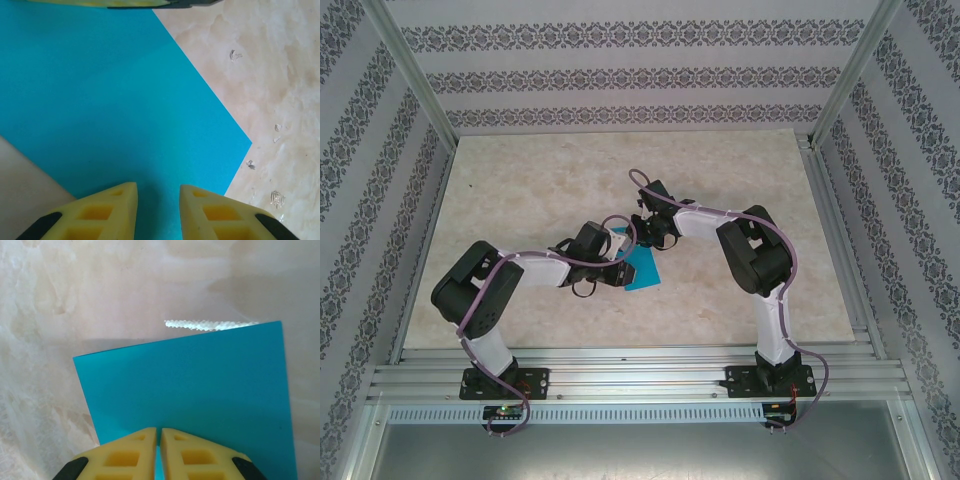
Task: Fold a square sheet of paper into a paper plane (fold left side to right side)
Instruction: First fold in half a square sheet of paper at the center of the table.
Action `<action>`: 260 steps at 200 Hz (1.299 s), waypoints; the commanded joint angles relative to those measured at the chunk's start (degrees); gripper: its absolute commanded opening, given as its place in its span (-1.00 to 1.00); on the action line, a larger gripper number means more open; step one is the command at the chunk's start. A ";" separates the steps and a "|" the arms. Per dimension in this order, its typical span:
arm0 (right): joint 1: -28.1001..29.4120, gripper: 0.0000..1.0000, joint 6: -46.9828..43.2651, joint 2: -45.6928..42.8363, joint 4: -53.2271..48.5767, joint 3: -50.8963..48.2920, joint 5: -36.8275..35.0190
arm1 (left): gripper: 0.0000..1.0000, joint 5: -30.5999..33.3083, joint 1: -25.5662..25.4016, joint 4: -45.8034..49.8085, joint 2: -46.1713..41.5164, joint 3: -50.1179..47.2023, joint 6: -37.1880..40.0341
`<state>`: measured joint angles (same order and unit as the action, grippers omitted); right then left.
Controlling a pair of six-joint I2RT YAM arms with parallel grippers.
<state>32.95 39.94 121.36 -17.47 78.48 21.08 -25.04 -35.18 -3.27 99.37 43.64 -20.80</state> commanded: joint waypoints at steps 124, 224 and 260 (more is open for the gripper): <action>-0.39 -0.73 -0.48 2.82 -5.55 -1.57 -3.35 | -0.39 -1.71 -6.44 8.45 -3.74 -4.66 -0.53; -0.39 -0.73 -0.31 2.82 -5.05 -1.57 -2.85 | -0.39 -2.47 -8.06 6.48 -7.20 -8.78 -2.22; -0.34 -0.69 -0.81 -0.23 -2.46 -2.06 -1.91 | -0.37 -3.33 -7.38 6.03 -11.74 -8.36 -4.26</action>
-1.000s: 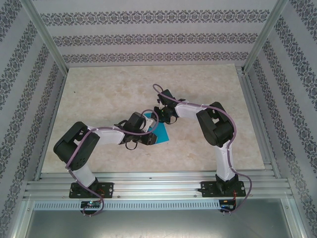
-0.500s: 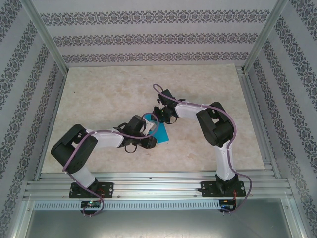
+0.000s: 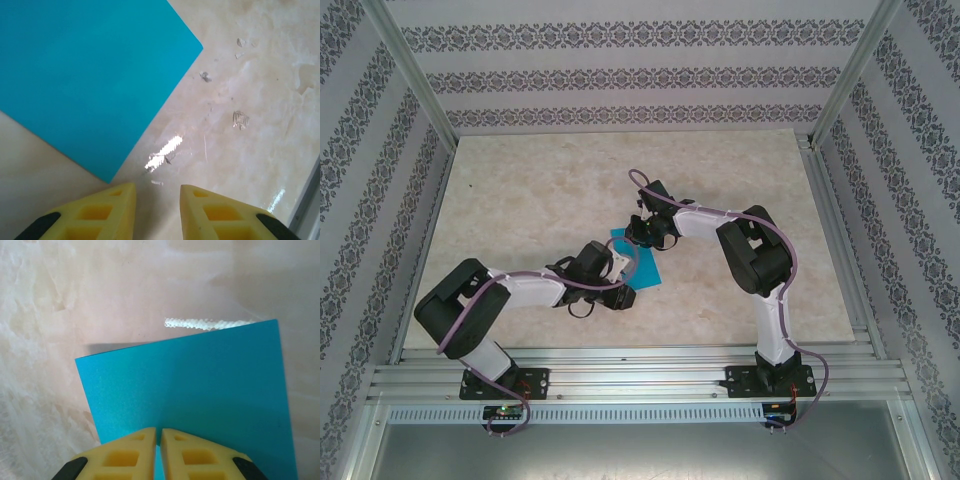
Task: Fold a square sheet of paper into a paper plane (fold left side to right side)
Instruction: First fold in half a square sheet of paper at the center of the table.
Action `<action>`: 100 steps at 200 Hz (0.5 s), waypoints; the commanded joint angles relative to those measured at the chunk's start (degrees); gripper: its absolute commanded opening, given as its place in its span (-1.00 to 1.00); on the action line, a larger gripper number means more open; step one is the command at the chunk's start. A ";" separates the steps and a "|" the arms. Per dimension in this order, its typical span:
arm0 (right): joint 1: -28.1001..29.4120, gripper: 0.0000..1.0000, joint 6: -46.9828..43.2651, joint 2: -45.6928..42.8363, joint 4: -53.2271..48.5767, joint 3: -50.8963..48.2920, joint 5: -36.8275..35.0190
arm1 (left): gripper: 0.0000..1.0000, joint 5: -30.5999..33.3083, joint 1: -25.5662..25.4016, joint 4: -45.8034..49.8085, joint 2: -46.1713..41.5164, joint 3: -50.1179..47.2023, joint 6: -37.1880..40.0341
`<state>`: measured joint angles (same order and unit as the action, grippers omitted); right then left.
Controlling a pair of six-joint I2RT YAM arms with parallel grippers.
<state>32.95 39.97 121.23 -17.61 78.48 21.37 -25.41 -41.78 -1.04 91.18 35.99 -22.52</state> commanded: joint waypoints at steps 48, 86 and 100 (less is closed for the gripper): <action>-0.83 -0.35 -4.86 -10.26 -6.60 0.45 -4.11 | -0.19 -4.93 7.79 5.45 -12.78 4.81 -5.72; -2.46 -0.08 -8.46 -17.41 -10.43 -4.22 -6.91 | -0.22 -7.71 15.63 4.09 -6.66 9.99 -9.83; -3.21 -0.02 -9.48 -18.43 -9.25 -7.28 -5.83 | -0.25 -8.55 16.68 3.68 -2.17 12.98 -10.04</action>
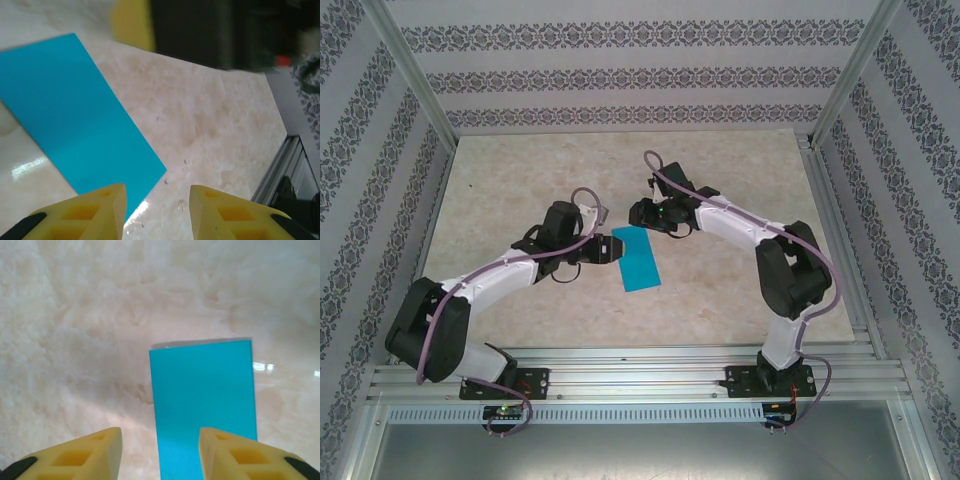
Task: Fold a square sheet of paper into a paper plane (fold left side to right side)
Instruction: First fold in half a square sheet of paper at the center of the table.
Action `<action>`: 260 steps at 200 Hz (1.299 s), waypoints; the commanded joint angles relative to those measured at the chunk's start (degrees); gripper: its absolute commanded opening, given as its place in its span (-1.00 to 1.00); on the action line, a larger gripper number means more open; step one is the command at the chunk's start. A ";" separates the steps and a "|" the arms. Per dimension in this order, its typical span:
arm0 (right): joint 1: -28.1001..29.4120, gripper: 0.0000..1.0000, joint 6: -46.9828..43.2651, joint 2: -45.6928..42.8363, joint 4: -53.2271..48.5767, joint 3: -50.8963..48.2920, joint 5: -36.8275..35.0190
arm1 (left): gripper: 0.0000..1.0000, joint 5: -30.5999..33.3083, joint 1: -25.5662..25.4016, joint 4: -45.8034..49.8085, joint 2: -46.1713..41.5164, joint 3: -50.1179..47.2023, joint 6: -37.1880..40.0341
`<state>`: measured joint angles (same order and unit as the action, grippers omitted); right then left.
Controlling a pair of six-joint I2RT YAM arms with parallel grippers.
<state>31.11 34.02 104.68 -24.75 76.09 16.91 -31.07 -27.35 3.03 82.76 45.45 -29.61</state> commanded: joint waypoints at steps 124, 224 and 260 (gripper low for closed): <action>0.82 -0.01 -3.32 3.90 -0.48 -9.03 2.76 | -0.41 -0.55 2.44 -0.44 24.69 10.24 -1.65; 2.18 0.00 -2.78 1.78 -3.90 -9.95 -1.95 | -0.51 2.55 2.42 1.78 25.35 8.12 -0.12; 2.52 0.00 -2.40 1.93 -4.43 -9.91 -1.01 | -0.52 2.59 2.40 1.54 25.52 7.59 -0.01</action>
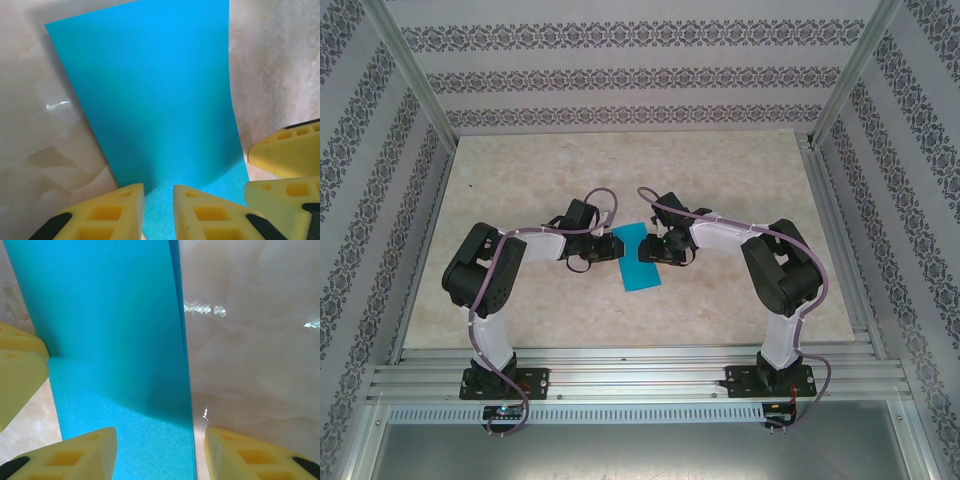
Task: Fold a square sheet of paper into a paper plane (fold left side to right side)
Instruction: First fold in half a square sheet of paper at the center of the table.
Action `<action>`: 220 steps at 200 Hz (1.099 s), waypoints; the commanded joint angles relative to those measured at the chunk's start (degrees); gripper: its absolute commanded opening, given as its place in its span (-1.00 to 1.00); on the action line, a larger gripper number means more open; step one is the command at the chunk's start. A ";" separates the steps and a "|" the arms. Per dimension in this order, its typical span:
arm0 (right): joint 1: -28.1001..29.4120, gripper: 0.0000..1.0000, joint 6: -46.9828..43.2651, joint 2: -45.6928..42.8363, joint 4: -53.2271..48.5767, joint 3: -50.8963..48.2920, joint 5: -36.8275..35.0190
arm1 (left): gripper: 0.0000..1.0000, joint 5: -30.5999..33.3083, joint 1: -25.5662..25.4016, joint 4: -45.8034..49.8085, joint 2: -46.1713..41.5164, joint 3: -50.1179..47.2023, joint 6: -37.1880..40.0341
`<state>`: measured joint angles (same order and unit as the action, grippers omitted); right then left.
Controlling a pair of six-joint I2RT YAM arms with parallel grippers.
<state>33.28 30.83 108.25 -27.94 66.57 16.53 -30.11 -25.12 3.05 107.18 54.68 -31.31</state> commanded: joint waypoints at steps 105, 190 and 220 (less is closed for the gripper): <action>1.00 -0.17 5.28 -2.77 2.61 -3.01 5.25 | -0.52 1.55 0.00 1.05 1.26 -1.82 1.52; 0.29 -0.22 6.45 -4.65 3.36 -3.00 6.09 | -0.52 1.47 0.03 1.03 1.63 -1.68 1.58; -0.14 -0.20 7.13 -3.99 5.06 -3.26 7.35 | -0.52 1.37 0.05 0.98 1.62 -1.59 1.60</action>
<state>33.61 36.69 105.08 -25.28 64.20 22.13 -30.13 -25.12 2.48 107.18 54.37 -31.16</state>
